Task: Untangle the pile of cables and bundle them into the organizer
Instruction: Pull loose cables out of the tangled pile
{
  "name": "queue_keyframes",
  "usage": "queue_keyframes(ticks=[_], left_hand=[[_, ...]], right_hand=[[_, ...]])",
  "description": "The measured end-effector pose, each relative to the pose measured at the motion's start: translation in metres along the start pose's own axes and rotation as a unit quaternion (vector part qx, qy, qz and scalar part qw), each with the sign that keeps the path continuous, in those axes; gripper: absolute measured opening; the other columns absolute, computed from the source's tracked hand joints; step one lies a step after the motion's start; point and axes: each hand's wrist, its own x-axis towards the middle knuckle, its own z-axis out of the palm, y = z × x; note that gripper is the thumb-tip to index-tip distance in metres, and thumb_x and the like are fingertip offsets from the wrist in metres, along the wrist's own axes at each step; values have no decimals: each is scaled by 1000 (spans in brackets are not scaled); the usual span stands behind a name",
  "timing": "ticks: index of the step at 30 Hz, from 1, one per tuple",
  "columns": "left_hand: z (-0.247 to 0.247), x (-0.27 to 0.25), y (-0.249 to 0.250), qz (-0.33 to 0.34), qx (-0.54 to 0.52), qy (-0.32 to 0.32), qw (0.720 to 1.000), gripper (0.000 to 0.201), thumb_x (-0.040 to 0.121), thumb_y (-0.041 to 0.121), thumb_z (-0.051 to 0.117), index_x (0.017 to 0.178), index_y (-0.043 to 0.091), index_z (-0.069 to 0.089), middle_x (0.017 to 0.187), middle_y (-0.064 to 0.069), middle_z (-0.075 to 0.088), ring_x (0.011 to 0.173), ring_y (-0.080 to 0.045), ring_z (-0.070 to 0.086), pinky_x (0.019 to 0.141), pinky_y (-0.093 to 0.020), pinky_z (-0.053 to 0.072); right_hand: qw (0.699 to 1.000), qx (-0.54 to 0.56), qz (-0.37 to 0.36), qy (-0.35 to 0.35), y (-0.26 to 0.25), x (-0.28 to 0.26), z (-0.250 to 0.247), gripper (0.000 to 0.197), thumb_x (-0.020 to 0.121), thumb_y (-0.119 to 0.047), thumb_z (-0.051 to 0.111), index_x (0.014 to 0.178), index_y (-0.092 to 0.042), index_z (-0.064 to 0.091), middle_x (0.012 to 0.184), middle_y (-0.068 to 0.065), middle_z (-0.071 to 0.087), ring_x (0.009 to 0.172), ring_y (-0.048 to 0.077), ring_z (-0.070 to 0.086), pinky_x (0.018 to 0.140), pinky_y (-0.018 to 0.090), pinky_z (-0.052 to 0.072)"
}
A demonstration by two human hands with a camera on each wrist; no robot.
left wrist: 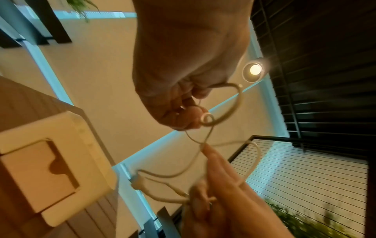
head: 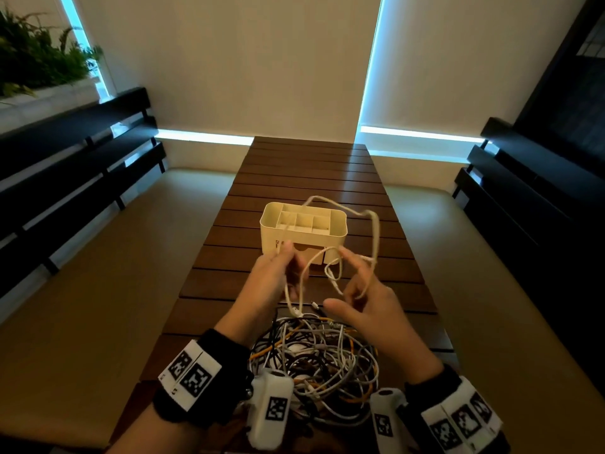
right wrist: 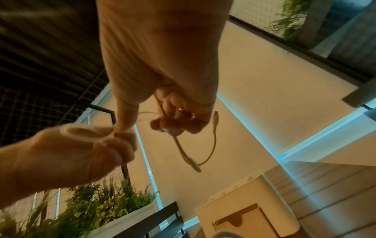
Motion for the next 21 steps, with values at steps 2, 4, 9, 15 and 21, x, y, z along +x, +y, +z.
queue_keyframes(ticks=[2, 4, 9, 15, 21], left_hand=[[6, -7, 6, 7, -7, -80, 997, 47, 99, 41, 28, 76, 9, 54, 58, 1, 56, 45, -8, 50, 44, -16, 40], [6, -10, 7, 23, -15, -129, 991, 58, 93, 55, 22, 81, 10, 57, 63, -2, 60, 51, -12, 54, 47, -19, 43], [-8, -4, -8, 116, 51, -71, 989, 86, 63, 92, 24, 121, 34, 48, 99, 2, 67, 84, -13, 63, 76, -28, 50], [-3, -25, -21, -27, 72, -251, 965, 67, 82, 68, 37, 115, 12, 54, 93, -6, 67, 79, -20, 65, 71, -25, 52], [2, -28, -17, -25, -121, -131, 984, 28, 88, 36, 53, 71, 17, 64, 55, 2, 50, 54, -13, 48, 56, -21, 44]], right_hand=[[998, -26, -34, 35, -1, 6, 7, 40, 86, -26, 62, 123, -33, 48, 64, -6, 59, 60, 2, 57, 57, 11, 43], [996, -32, -37, 69, -1, 12, 8, 6, 90, -24, 58, 93, -23, 63, 61, -11, 59, 59, 0, 57, 54, 12, 40], [992, 90, 18, 84, -2, 10, 3, 27, 93, -18, 51, 68, -16, 58, 41, -11, 45, 40, 2, 38, 45, 13, 29], [959, 142, 79, 233, 6, 19, -1, 28, 94, -20, 50, 67, -17, 59, 41, -12, 48, 42, 3, 34, 45, 23, 28], [931, 181, 178, 261, 9, 17, -5, 32, 94, -19, 50, 63, -14, 55, 38, -9, 41, 42, 9, 33, 46, 26, 27]])
